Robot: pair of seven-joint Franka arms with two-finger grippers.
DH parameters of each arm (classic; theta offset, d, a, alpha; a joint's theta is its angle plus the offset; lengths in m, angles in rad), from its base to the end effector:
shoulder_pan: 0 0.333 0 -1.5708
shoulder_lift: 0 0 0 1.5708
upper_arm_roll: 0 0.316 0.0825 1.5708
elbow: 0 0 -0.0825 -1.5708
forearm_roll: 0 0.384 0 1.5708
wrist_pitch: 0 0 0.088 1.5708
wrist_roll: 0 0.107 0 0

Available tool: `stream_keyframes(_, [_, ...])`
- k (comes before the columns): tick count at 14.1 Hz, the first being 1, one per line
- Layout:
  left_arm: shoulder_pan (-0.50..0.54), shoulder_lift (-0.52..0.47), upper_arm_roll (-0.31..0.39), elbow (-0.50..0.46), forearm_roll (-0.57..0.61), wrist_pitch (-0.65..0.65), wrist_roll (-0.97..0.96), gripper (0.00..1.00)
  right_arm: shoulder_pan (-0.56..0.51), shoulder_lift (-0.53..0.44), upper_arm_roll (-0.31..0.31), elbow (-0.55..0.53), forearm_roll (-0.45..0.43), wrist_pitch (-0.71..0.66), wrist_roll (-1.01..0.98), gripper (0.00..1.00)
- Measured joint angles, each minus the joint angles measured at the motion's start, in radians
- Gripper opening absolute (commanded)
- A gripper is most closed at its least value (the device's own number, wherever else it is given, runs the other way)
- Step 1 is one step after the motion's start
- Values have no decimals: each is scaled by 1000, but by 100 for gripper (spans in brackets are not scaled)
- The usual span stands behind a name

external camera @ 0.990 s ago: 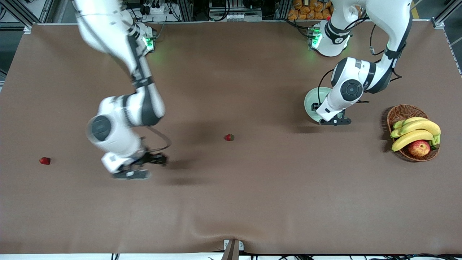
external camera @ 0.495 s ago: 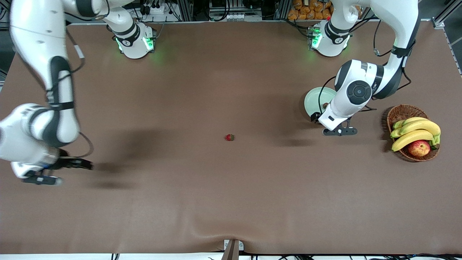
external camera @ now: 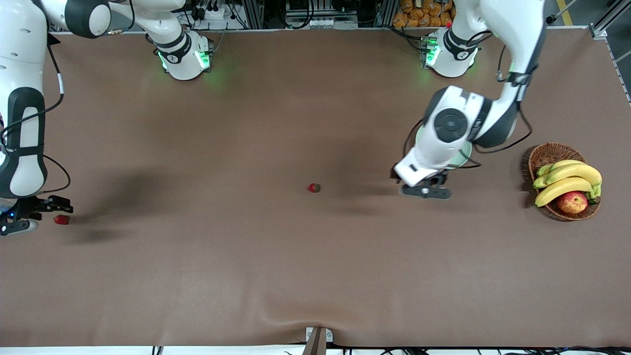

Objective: Collect all strawberries into plate
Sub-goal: 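Open the left gripper over the plate while the right gripper reaches a strawberry, then grasp the middle strawberry with the left gripper while the right gripper grasps another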

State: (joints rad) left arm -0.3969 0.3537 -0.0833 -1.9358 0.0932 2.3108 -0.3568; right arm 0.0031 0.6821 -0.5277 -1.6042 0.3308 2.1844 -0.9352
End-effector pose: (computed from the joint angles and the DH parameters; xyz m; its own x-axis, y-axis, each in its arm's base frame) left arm 0.5523 -0.2829 0.3057 0.9831 -0.1795 0.0351 -0.1784 -0.9835 -0.0311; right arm 0.6272 -0.2905 0.2705 0.9497 0.3105 -0.0402 0.3119 -0.9494 0.0368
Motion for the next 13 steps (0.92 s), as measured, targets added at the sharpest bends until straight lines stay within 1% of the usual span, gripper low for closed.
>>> stream_keyframes(2, [-38,53,-1,74,-17,0,-3,100,-8,13,1,2,-24,2,-98,100])
stream_keyframes(5, [-82,134,-2,178,-37,0,-3,100,-20,47,2,16,-32,44,-251,100])
stream_keyframes(9, [-173,236,-3,295,-124,0,-72,100,-48,97,14,40,-32,130,-450,100])
stream_keyframes(10, [-194,261,-3,315,-127,0,-97,100,-65,104,31,43,-32,149,-497,100])
stream_keyframes(13, [-233,323,-3,360,-128,3,-146,100,-141,118,117,49,-33,202,-615,100])
